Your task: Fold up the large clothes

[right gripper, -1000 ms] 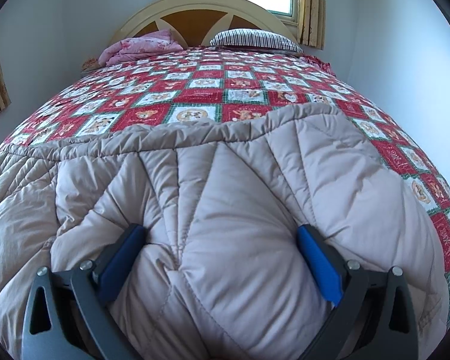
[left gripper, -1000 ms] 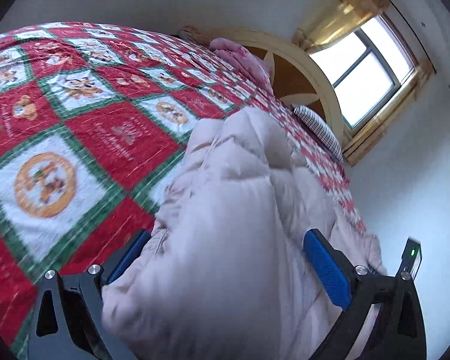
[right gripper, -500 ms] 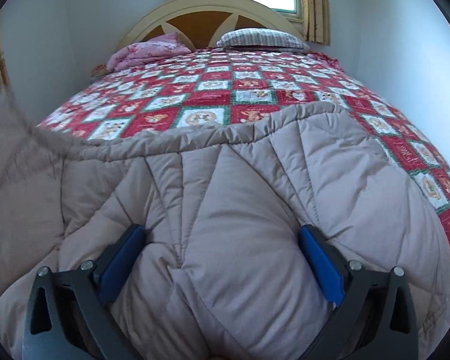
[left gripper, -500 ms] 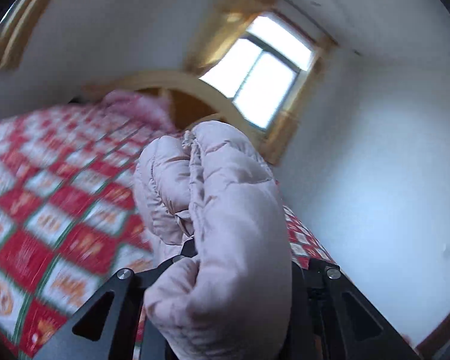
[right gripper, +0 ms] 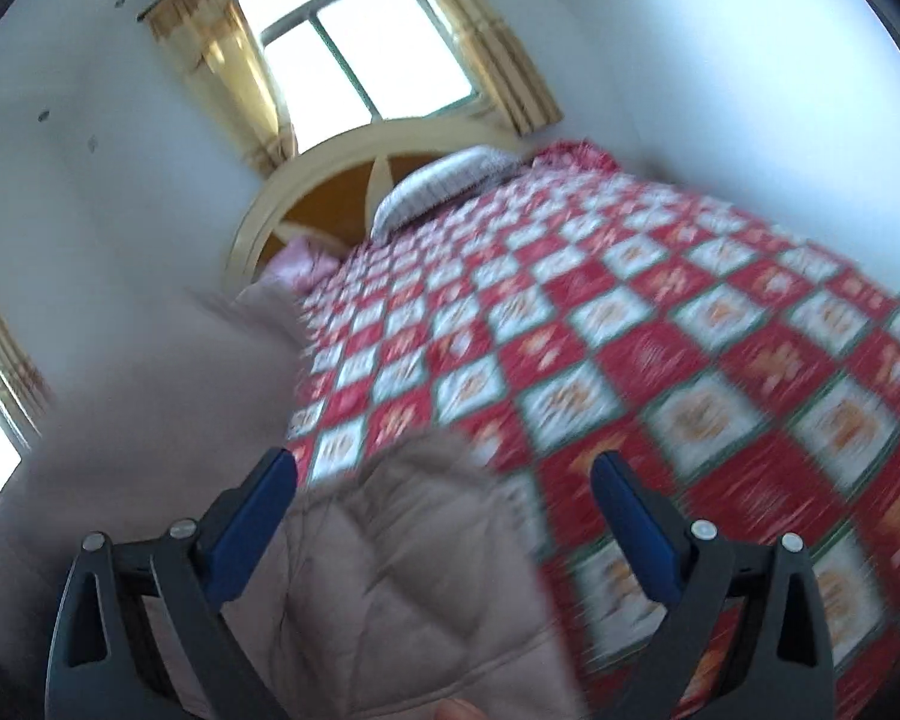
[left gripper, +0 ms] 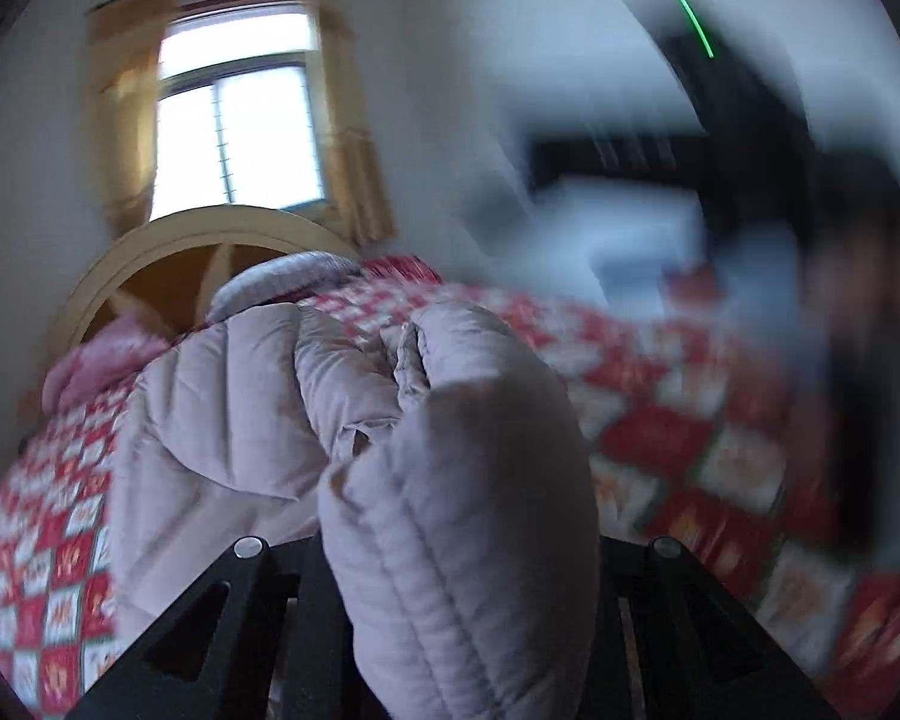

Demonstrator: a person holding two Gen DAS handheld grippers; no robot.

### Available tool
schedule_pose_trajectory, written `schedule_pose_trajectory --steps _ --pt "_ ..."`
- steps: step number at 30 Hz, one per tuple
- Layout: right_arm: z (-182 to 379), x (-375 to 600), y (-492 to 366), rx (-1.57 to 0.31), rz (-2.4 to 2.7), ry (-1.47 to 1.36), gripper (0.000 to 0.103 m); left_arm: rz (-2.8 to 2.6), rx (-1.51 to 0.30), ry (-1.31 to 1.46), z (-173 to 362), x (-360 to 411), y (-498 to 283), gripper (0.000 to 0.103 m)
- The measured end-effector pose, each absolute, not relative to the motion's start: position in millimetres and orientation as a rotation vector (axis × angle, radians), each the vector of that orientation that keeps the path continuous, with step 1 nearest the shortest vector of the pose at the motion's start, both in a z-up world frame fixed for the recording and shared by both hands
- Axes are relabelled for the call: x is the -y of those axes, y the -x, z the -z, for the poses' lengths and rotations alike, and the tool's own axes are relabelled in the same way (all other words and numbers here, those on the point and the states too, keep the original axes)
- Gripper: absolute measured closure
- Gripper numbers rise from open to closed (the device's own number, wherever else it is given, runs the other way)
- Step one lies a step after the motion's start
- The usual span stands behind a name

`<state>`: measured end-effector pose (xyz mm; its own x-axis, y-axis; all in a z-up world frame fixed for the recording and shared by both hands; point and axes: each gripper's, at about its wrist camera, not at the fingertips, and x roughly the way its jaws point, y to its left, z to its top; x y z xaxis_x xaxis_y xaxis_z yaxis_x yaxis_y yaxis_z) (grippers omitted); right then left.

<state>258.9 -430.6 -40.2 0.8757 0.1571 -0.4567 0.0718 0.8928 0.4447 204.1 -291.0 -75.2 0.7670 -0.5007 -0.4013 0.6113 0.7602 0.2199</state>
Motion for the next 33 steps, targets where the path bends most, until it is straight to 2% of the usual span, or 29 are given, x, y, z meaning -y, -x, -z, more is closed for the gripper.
schedule_pose_trajectory --steps 5,7,9,11,13,14,16,17,18,23,26,29,33 --pt "6.7 429.5 -276.8 -0.523 -0.214 -0.383 0.005 0.611 -0.262 -0.492 106.2 306.1 -188.2 0.082" --pt "-0.6 410.3 -293.1 -0.581 -0.316 -0.306 0.006 0.617 -0.250 -0.503 105.9 305.7 -178.1 0.081" --pt "1.9 381.9 -317.0 -0.678 -0.404 -0.231 0.009 0.607 -0.237 -0.518 104.8 300.4 -180.3 0.077" --pt "12.5 361.0 -335.7 -0.765 -0.449 -0.184 0.024 0.581 -0.221 -0.534 101.1 304.5 -181.2 0.068" --pt "36.1 337.2 -357.8 -0.906 -0.440 -0.105 0.034 0.562 -0.228 -0.553 93.9 302.6 -173.7 0.065" --pt "47.5 329.2 -363.3 -0.947 -0.400 -0.042 0.037 0.562 -0.229 -0.552 90.2 298.1 -165.8 0.060" --pt "63.0 321.7 -363.7 -0.972 -0.343 0.039 0.038 0.569 -0.212 -0.539 83.9 284.7 -148.2 0.043" --pt "67.9 326.8 -361.0 -0.980 -0.339 0.010 0.039 0.569 -0.191 -0.532 80.4 276.3 -137.7 0.027" --pt "69.9 330.5 -358.9 -0.979 -0.335 -0.008 0.039 0.562 -0.172 -0.529 77.4 269.4 -128.6 0.016" --pt "72.0 351.1 -346.0 -0.945 -0.285 -0.018 0.041 0.530 -0.078 -0.441 47.9 208.8 -98.9 0.014" --pt "71.1 354.4 -340.6 -0.936 -0.249 0.015 0.041 0.378 -0.049 -0.318 24.8 165.8 -125.3 0.001" --pt "76.7 354.6 -333.5 -0.919 -0.210 0.058 0.041 0.268 -0.155 -0.251 20.1 150.1 -190.8 0.001" --pt "76.9 355.4 -326.8 -0.914 -0.152 0.065 0.040 0.314 -0.363 -0.367 62.6 186.3 -261.8 0.001"
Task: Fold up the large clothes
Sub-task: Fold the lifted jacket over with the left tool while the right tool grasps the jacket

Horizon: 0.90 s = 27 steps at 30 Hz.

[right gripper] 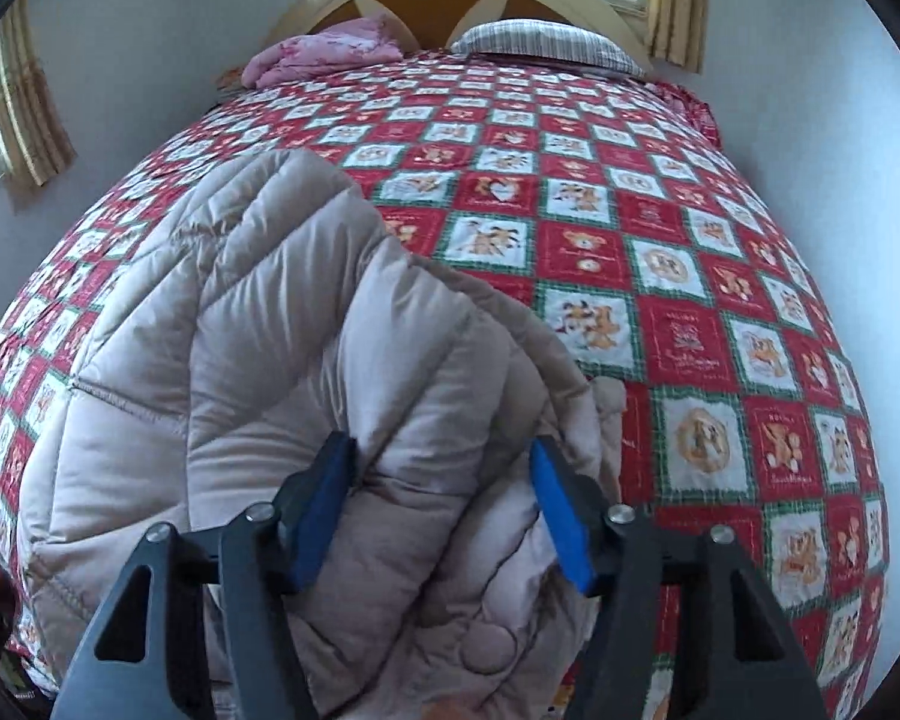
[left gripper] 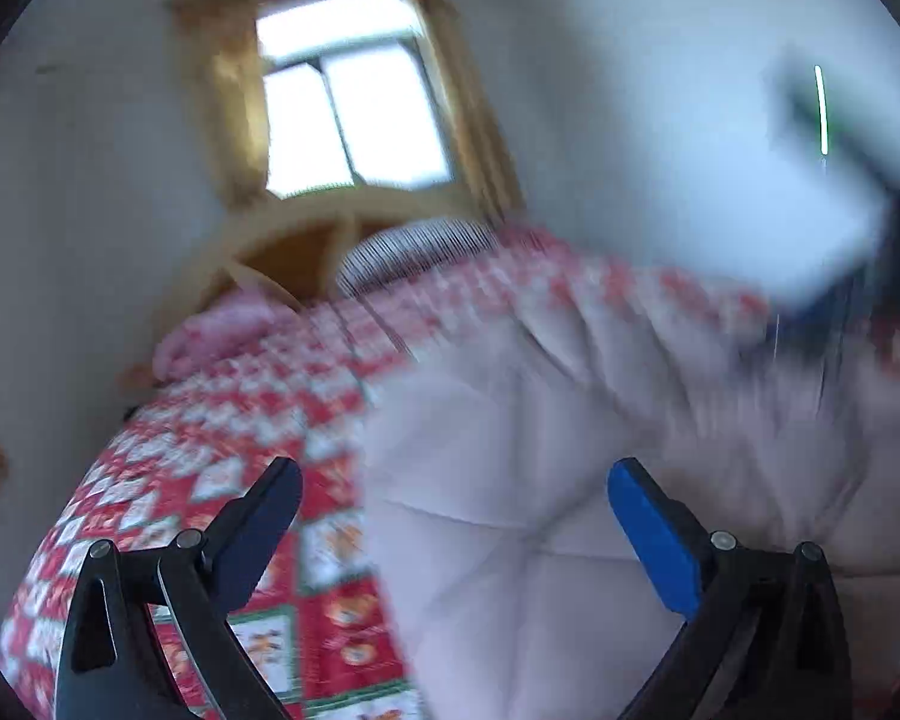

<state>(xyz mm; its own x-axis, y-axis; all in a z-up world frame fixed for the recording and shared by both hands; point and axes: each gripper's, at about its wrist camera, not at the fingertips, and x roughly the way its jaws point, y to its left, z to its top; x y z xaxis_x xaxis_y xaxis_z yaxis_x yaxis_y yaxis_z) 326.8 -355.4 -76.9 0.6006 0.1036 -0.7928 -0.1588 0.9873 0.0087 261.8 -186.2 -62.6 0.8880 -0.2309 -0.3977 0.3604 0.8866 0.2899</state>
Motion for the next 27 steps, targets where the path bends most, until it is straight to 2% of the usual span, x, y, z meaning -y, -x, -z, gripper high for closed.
schedule_pose_trajectory --steps 3,6,8,9,11,15,19,24,27 --pt "46.7 358.1 -321.5 -0.876 -0.033 -0.013 0.039 0.323 -0.326 -0.424 78.2 206.7 -253.9 0.001" --pt "-1.6 358.2 -312.6 -0.751 0.017 -0.178 0.032 0.338 -0.323 -0.412 79.6 211.2 -248.5 0.001" --pt "-21.7 349.8 -312.2 -0.682 -0.016 -0.267 0.022 0.337 -0.316 -0.418 78.9 206.4 -244.0 0.001" --pt "-26.5 342.6 -315.8 -0.647 -0.060 -0.309 0.022 0.335 -0.326 -0.404 72.6 199.7 -243.0 0.001" --pt "-19.2 331.3 -331.4 -0.640 -0.148 -0.352 0.025 0.325 -0.352 -0.338 61.5 187.7 -249.6 0.001" --pt "36.4 340.9 -354.9 -0.659 -0.011 -0.236 0.027 0.247 -0.352 -0.097 7.6 160.6 -267.3 0.001" --pt "87.8 373.7 -353.3 -0.713 0.064 -0.277 0.027 0.092 -0.429 -0.116 -11.3 201.0 -315.9 0.001" --pt "98.6 386.7 -348.7 -0.712 0.084 -0.308 0.027 -0.081 -0.551 -0.295 37.6 248.7 -367.9 0.001" --pt "103.3 387.8 -348.8 -0.726 0.101 -0.305 0.023 -0.082 -0.652 -0.263 79.9 240.5 -382.4 0.001"
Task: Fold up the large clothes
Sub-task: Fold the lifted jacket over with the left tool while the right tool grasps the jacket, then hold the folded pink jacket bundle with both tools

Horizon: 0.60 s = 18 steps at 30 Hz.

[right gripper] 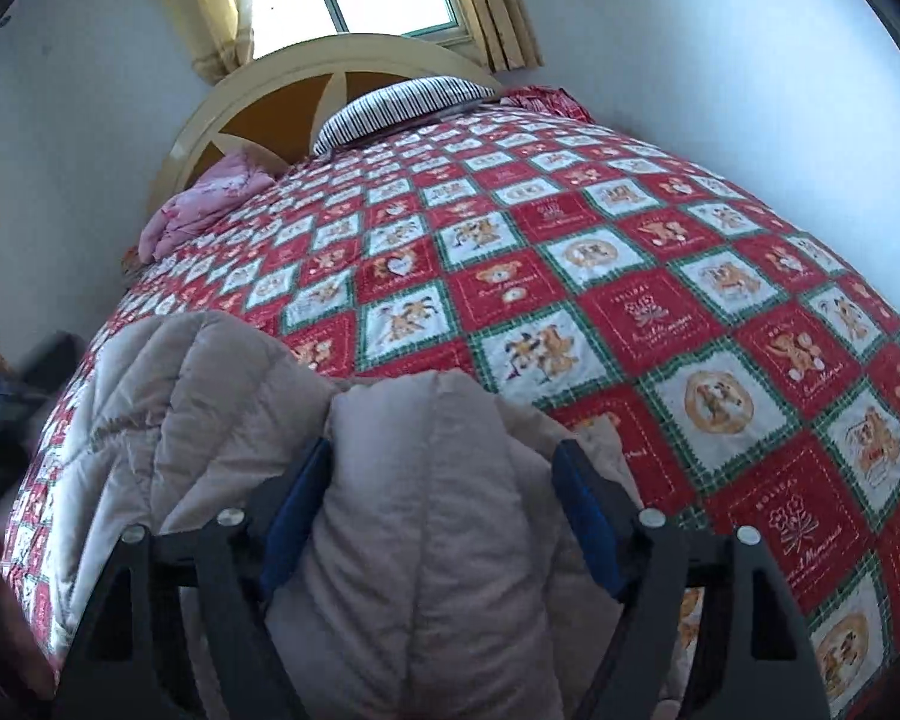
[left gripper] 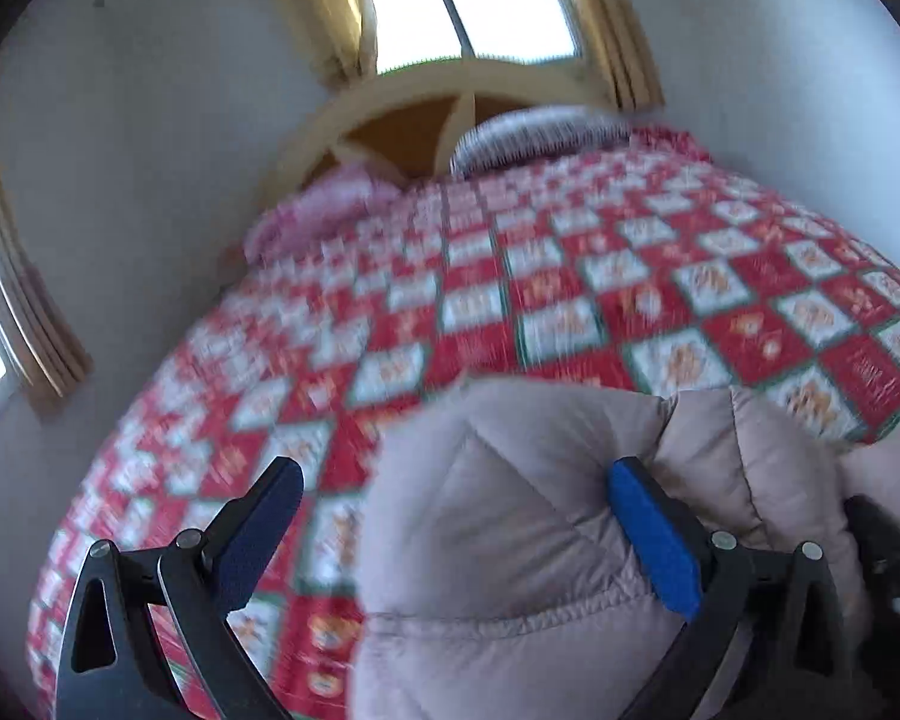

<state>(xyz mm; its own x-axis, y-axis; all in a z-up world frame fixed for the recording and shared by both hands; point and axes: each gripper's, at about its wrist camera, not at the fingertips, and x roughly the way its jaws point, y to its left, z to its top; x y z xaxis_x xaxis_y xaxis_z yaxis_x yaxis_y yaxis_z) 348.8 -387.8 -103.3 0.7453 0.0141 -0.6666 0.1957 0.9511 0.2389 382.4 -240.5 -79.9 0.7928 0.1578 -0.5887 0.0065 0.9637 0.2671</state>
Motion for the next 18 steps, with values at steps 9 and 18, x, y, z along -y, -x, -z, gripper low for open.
schedule_pose_trajectory --steps 9,18 --pt "125.4 380.5 -357.4 -0.762 0.111 -0.299 0.019 -0.033 -0.757 -0.140 116.8 222.6 -403.9 0.001" --pt "139.2 378.0 -362.1 -0.781 0.128 -0.293 0.018 -0.036 -0.770 -0.144 128.3 228.8 -405.9 0.001"
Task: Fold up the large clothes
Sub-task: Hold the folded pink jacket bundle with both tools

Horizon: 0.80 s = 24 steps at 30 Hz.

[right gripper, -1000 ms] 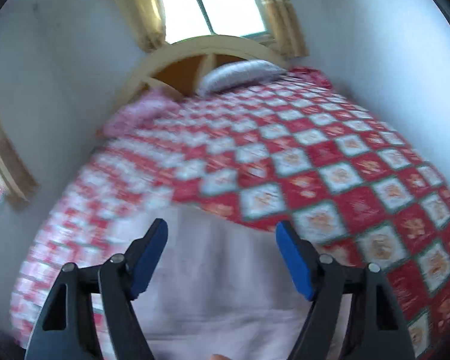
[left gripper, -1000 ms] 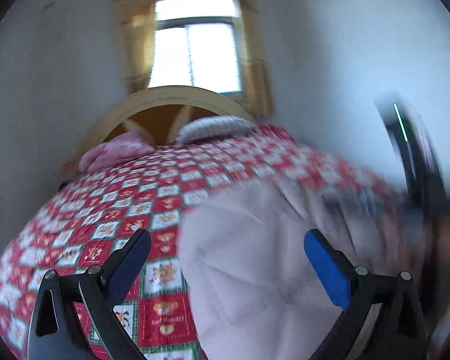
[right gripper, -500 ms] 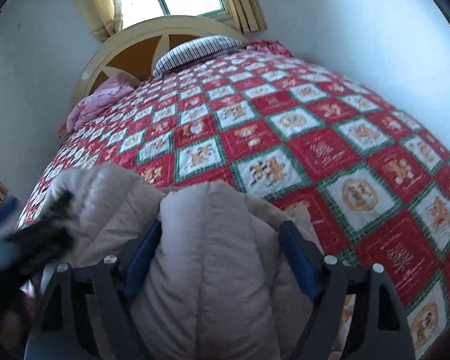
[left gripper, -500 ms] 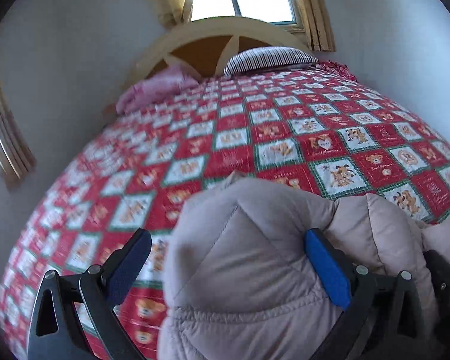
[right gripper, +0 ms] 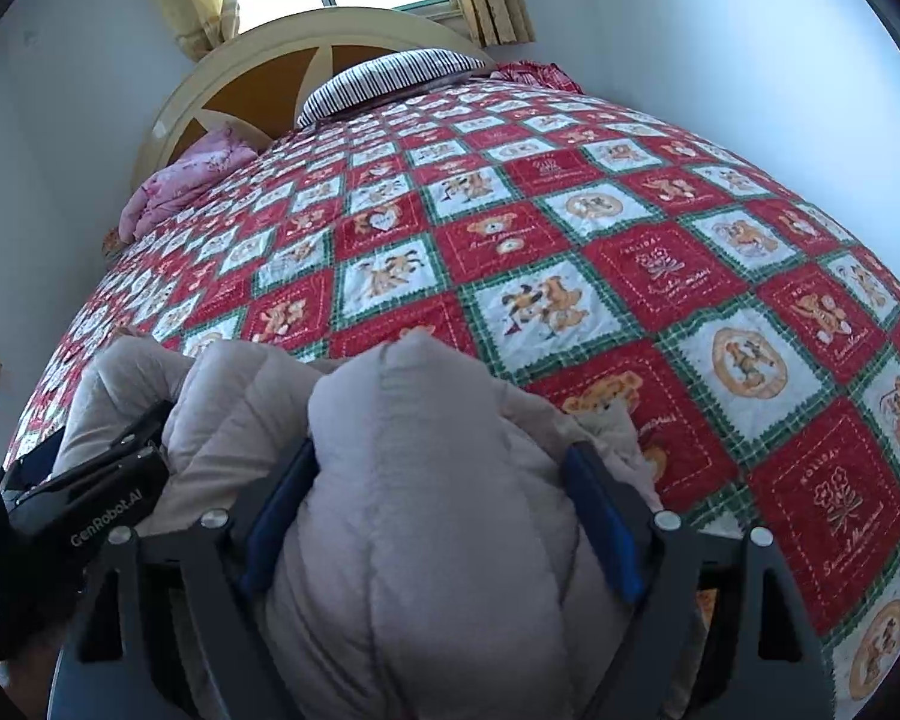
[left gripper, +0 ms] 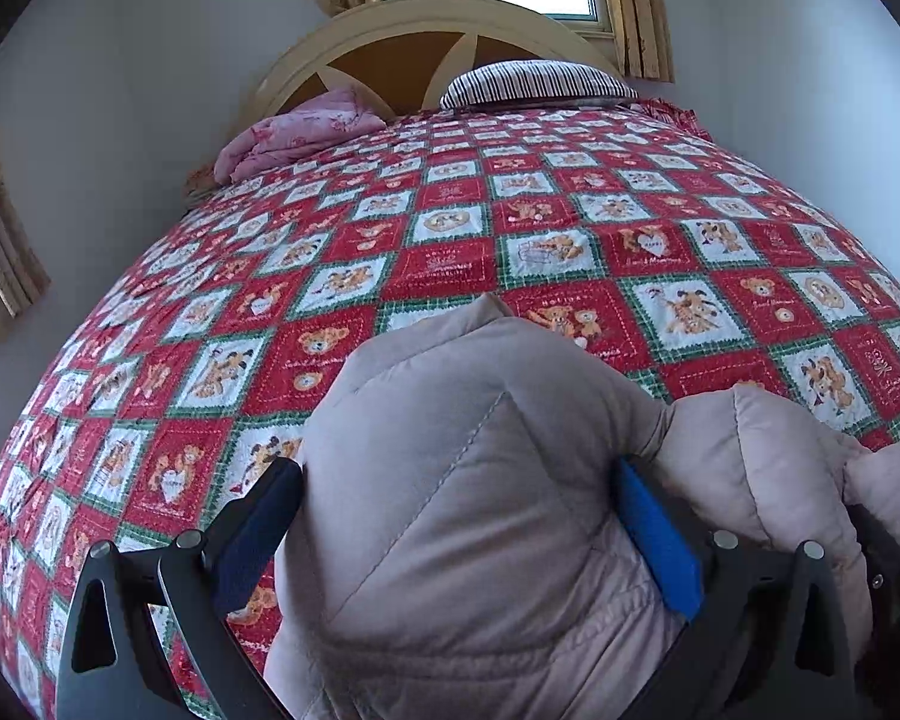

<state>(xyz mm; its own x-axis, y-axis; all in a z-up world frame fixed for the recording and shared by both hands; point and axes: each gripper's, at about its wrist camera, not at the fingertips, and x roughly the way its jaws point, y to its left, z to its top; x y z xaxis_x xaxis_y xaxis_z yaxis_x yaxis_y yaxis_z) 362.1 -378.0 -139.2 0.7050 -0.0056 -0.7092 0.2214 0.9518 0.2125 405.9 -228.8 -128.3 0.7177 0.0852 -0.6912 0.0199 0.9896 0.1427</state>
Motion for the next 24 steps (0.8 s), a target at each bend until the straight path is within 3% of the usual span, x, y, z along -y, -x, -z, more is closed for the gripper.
schedule_pose_trajectory --steps 24 --pt "153.8 377.2 -372.8 -0.828 0.138 -0.289 0.016 -0.031 -0.775 -0.124 140.2 228.1 -411.3 0.001"
